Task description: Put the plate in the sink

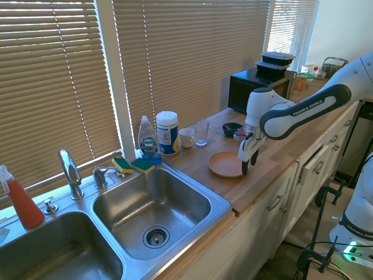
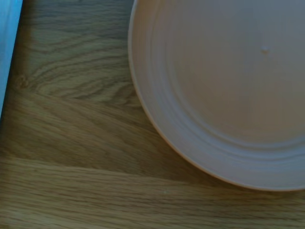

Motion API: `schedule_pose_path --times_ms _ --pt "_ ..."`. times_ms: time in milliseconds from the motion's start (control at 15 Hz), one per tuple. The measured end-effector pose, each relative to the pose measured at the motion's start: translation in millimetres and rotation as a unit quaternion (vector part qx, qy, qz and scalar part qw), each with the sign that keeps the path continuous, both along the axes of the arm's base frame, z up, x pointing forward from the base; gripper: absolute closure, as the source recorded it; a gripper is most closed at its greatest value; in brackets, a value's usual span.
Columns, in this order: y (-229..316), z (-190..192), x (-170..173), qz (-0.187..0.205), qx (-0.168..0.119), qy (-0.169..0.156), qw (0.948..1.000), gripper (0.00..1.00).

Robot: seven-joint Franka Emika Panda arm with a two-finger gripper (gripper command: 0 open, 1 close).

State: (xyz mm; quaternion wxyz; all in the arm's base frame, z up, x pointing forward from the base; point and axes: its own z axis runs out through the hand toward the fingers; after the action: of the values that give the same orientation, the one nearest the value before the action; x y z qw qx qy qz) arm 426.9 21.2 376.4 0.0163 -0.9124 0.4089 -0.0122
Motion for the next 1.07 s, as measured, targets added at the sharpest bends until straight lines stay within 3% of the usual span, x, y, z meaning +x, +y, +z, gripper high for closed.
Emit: schedule_pose_path --times_ms 267,667,1067 --pt "-7 2 3 -0.008 -0.003 -0.011 0.9999 0.0" --pt "-90 21 16 -0.086 0.01 -0.039 0.9955 0.0" --pt "-156 -16 54 -0.11 0.083 -0.03 0.99 0.0"
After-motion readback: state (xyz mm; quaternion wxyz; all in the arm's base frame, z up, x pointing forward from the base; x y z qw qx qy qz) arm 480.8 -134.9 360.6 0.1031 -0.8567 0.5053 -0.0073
